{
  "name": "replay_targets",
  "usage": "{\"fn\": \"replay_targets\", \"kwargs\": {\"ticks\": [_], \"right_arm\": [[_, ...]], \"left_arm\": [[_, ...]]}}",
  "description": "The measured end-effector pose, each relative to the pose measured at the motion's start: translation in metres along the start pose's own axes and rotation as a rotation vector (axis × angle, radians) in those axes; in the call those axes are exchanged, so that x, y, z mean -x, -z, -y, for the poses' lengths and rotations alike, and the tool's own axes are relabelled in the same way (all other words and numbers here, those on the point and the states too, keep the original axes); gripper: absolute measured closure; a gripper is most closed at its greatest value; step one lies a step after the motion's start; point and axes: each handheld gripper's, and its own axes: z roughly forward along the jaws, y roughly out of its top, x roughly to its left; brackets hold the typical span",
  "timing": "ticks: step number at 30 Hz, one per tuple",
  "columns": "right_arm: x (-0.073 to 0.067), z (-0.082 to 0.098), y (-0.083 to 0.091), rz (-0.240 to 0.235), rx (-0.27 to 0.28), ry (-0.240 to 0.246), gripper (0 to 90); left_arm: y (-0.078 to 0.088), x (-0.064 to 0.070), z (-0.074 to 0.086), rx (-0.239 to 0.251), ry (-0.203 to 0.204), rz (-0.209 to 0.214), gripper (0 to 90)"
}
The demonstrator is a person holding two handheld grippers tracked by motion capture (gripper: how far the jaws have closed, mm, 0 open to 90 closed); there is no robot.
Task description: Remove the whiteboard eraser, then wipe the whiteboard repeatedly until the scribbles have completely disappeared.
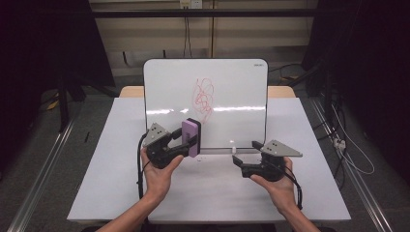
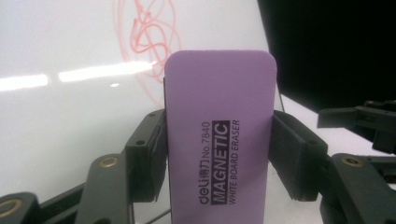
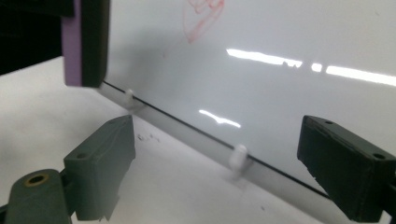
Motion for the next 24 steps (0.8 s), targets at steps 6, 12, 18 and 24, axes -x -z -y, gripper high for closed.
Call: {"fn": "replay_targets", "kwargs": {"ticks": [6, 12, 18, 24], "right_arm": [[0.013, 0.015, 0.009, 0.074, -0.042, -0.032, 7.8], [0.023, 0.026, 0.021, 0.117, -0.018, -0.053, 5.4], [0.035, 0.028, 0.028, 0.15, 0.005, -0.082, 5.4], [0.036, 0.029, 0.036, 0.166, -0.004, -0.068, 5.2]], "left_arm": [[0.009, -0.005, -0.002, -0.015, -0.051, -0.035, 41.1], [0.016, -0.01, -0.003, -0.026, -0.112, -0.102, 41.1], [0.021, -0.015, -0.006, -0.039, -0.152, -0.134, 41.2], [0.024, -0.015, -0.012, -0.05, -0.221, -0.155, 41.2]]}}
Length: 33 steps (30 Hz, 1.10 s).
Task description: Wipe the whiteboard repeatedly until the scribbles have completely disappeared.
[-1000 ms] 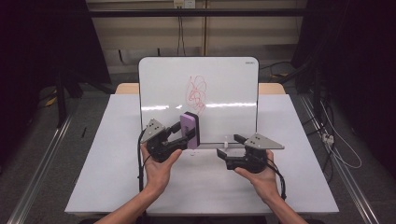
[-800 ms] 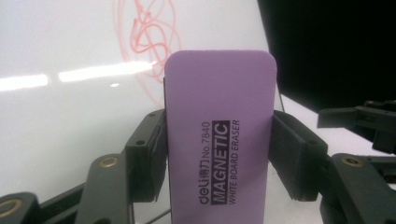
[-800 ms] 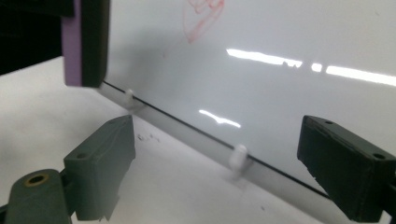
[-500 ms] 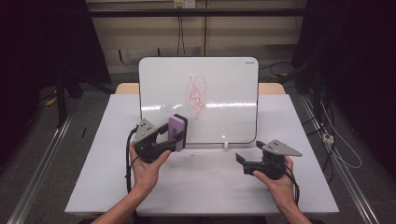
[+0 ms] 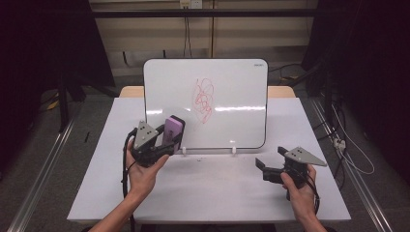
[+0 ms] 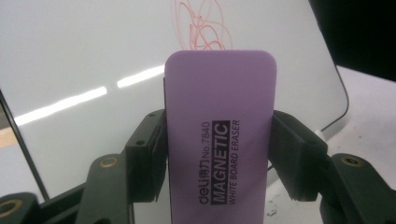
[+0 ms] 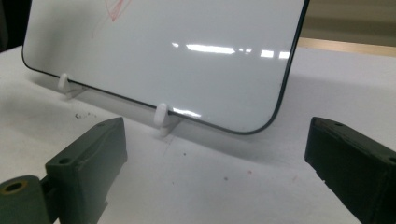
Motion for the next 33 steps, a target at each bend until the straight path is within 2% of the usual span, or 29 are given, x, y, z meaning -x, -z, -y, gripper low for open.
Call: {"fn": "replay_targets", "kwargs": {"ticks": [2, 6, 8, 11, 16, 24, 28, 30, 33], "right_arm": [[0.001, 0.002, 0.002, 0.008, -0.011, 0.013, 5.2], [0.004, 0.006, 0.003, 0.007, -0.013, 0.005, 5.2], [0.003, 0.006, 0.002, 0.004, -0.011, 0.006, 5.2], [0.002, 0.006, 0.001, -0.004, -0.01, 0.019, 5.2], [0.001, 0.006, -0.001, -0.012, -0.013, 0.022, 5.2], [0.004, 0.005, -0.001, -0.02, -0.004, 0.008, 5.1], [0.005, 0.005, -0.001, -0.027, -0.002, 0.009, 4.9], [0.006, 0.006, -0.003, -0.021, -0.006, 0.017, 4.7], [0.007, 0.008, -0.005, -0.024, -0.015, 0.007, 4.9]], "left_arm": [[0.0, 0.0, -0.001, -0.007, -0.012, 0.002, 41.2], [0.0, -0.002, -0.005, -0.018, -0.043, -0.007, 41.2], [-0.001, -0.001, -0.007, -0.027, -0.063, 0.003, 41.2], [-0.002, 0.001, -0.012, -0.034, -0.132, -0.027, 41.2], [-0.004, 0.004, -0.021, -0.039, -0.189, -0.049, 41.2], [-0.018, -0.002, -0.037, -0.032, -0.244, -0.133, 41.2], [-0.027, -0.003, -0.046, -0.029, -0.273, -0.149, 41.2], [-0.033, -0.001, -0.052, -0.042, -0.315, -0.166, 41.2], [-0.042, -0.004, -0.058, -0.047, -0.312, -0.173, 41.3]]}}
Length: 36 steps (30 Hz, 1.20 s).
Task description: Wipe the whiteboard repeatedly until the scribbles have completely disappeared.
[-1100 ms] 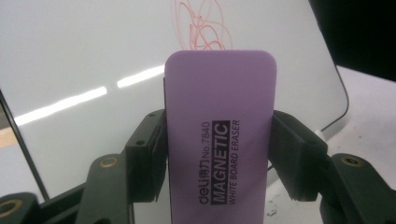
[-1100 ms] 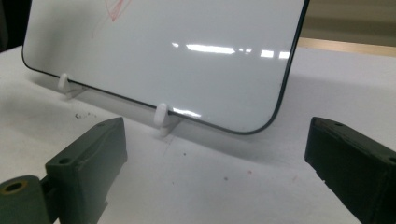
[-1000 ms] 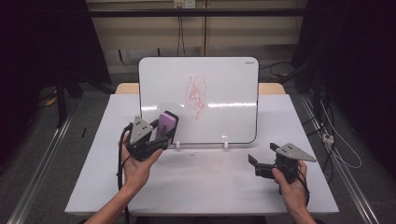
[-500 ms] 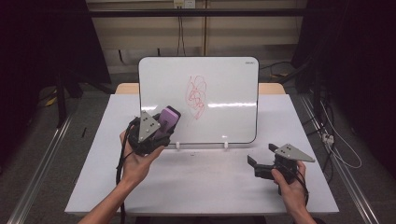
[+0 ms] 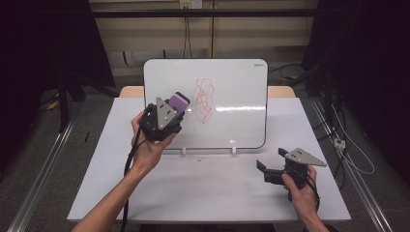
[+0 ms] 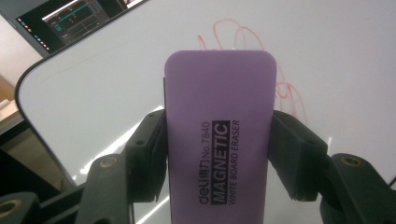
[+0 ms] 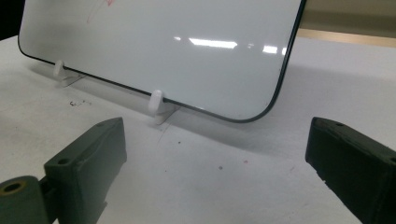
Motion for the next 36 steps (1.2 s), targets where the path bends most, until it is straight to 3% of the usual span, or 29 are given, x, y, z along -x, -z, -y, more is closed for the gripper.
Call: {"fn": "replay_targets", "kwargs": {"ticks": [11, 19, 25, 36], "right_arm": [[0.0, 0.0, -0.001, -0.014, 0.001, -0.005, 4.8], [-0.002, -0.002, -0.004, -0.015, -0.003, -0.014, 4.8], [-0.003, -0.002, -0.006, -0.025, -0.006, -0.007, 4.7], [-0.001, 0.001, -0.002, -0.026, -0.008, -0.007, 4.7]], "left_arm": [[-0.027, -0.002, -0.018, -0.017, -0.04, -0.032, 41.2], [-0.044, -0.019, -0.033, -0.039, 0.009, -0.025, 41.2], [-0.059, -0.027, -0.044, -0.064, 0.044, -0.046, 41.2], [-0.078, -0.02, -0.048, -0.073, 0.0, -0.088, 41.3]]}}
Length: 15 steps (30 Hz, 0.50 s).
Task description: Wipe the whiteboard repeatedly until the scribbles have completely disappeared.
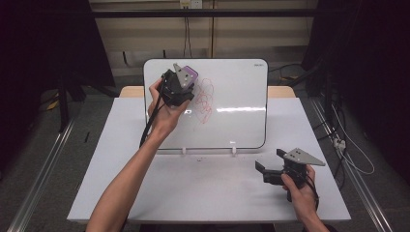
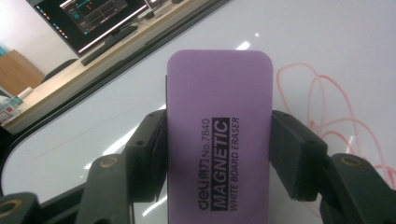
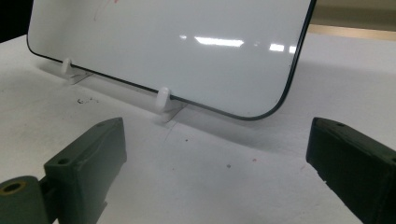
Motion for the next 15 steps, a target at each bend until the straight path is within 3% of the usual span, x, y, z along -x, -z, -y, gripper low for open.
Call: {"fn": "replay_targets", "kwargs": {"ticks": [8, 10, 12, 13, 15], "right_arm": [[-0.002, 0.0, 0.001, 0.003, 0.003, 0.006, 5.0], [-0.002, 0.0, 0.0, 0.003, -0.001, 0.009, 5.0], [-0.003, 0.0, 0.001, 0.003, -0.002, 0.006, 5.0], [-0.002, 0.0, 0.001, 0.003, 0.0, 0.007, 5.0], [-0.002, 0.0, 0.002, 0.008, 0.002, 0.007, 5.0]], "left_arm": [[-0.01, 0.014, 0.001, -0.015, -0.066, -0.047, 41.3], [-0.008, 0.019, 0.0, -0.029, -0.109, -0.053, 41.4], [-0.005, 0.028, 0.002, -0.019, -0.128, -0.016, 41.3], [-0.005, 0.036, 0.005, -0.023, -0.175, -0.035, 41.4], [-0.006, 0.048, 0.011, -0.019, -0.222, -0.033, 41.3]]}}
